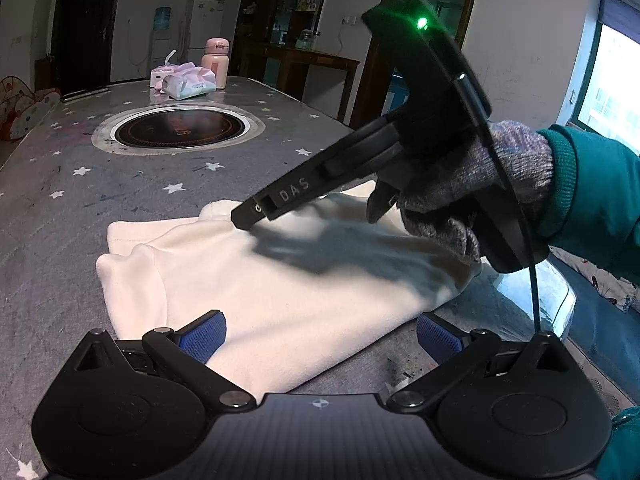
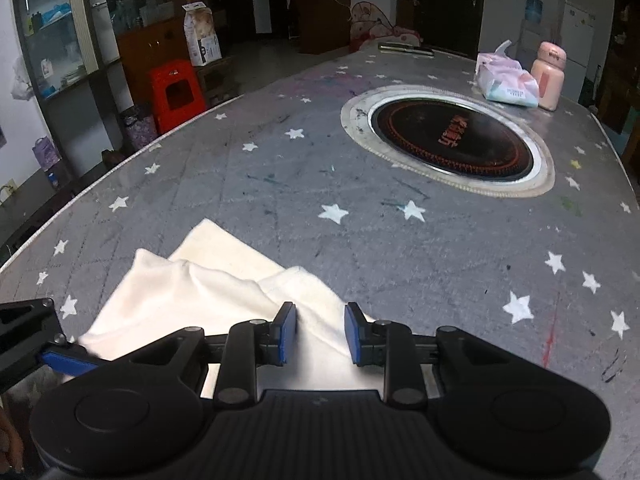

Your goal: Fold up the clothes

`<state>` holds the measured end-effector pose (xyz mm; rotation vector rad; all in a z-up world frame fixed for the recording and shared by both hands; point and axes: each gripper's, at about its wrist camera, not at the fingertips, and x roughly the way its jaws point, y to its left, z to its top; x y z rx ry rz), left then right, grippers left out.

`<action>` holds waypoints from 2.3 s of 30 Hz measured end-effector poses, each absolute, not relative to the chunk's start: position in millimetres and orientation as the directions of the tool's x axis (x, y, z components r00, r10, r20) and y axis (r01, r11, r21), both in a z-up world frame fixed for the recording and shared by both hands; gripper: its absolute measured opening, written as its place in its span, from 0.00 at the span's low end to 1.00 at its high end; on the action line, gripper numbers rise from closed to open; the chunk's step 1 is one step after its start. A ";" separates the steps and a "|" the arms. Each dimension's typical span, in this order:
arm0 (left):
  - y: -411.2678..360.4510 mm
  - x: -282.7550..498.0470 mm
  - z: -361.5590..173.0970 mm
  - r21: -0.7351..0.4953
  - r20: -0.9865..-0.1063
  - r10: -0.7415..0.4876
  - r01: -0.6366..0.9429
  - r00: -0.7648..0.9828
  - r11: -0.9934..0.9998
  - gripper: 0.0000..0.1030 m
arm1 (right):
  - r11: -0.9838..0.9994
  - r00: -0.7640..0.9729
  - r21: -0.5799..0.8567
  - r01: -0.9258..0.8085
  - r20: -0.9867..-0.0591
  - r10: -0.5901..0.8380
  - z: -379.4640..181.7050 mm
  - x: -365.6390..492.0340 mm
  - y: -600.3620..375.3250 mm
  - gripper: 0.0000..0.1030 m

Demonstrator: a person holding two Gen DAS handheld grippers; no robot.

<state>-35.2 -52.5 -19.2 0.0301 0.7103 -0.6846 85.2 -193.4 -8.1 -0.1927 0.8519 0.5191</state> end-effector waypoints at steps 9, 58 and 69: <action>-51.8 -37.1 -19.9 -0.195 -0.609 -0.565 0.585 0.557 0.787 1.00 | 0.831 0.515 0.033 -0.556 -0.771 0.375 -14.3 90.6 -170.5 0.25; -6.3 -37.6 -3.6 -0.167 -0.617 -0.457 0.460 0.641 0.872 1.00 | 0.769 0.493 0.026 -0.638 -0.754 0.435 10.4 45.8 -176.6 0.26; 47.9 -8.4 7.1 -0.133 -0.607 -0.274 0.244 0.746 0.961 1.00 | 0.720 0.469 0.037 -0.693 -0.736 0.489 6.9 11.6 -163.8 0.26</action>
